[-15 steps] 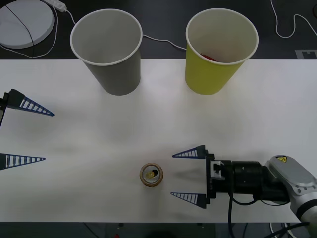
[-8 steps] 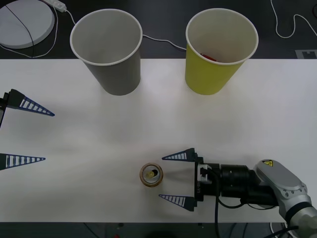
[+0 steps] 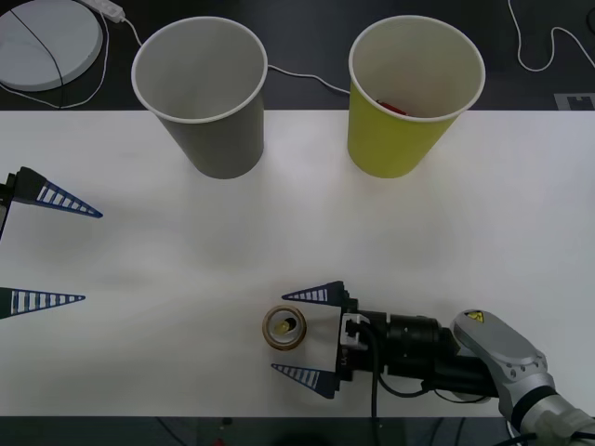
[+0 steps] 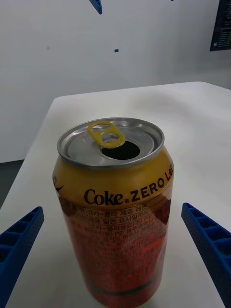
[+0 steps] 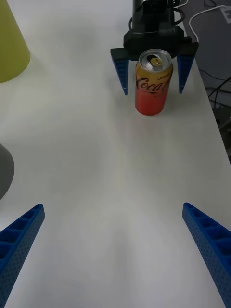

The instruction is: Put the can into the green bin and the plastic bottle into the gray bin

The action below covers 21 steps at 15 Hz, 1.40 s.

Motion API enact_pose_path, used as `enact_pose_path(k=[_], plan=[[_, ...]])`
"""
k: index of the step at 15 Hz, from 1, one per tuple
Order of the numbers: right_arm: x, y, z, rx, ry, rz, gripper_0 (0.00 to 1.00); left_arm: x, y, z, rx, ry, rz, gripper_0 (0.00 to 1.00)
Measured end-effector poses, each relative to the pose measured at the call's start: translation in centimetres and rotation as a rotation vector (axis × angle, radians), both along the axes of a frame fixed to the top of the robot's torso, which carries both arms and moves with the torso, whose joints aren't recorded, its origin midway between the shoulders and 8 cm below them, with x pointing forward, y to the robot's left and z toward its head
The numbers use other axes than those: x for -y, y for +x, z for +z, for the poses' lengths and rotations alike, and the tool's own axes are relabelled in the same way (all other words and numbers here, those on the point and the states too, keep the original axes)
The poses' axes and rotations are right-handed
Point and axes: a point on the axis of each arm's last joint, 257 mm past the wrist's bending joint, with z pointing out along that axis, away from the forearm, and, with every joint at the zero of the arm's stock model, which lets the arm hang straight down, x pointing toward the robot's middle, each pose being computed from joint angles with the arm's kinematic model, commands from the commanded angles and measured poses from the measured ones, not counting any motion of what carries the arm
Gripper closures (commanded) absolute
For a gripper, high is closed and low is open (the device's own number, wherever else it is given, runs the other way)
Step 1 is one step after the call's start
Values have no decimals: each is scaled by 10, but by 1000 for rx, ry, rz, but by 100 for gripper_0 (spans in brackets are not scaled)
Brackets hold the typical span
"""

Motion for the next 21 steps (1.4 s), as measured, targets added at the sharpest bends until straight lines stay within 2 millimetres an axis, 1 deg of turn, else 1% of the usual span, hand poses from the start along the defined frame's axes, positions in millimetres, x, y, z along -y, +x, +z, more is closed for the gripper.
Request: enact_pose_path(k=[3,7,8,9,10,15,17,19,21], plan=[[-10,3,-1,8,2,-17,0,0,0,0,0,0,0,0],[-22,1,-3,0,13,-34,0,0,0,0,0,0,0,0],[-23,1,-3,5,13,-35,39,0,0,0,0,0,0,0],[-23,0,-3,10,12,-34,95,0,0,0,0,0,0,0],[-24,0,-3,15,12,-33,100,0,0,0,0,0,0,0],[-24,2,-2,26,10,-31,100,0,0,0,0,0,0,0],[-24,3,2,30,14,-29,100,0,0,0,0,0,0,0],[-20,6,7,37,13,-27,100,0,0,0,0,0,0,0],[-11,8,10,44,1,-23,100,0,0,0,0,0,0,0]])
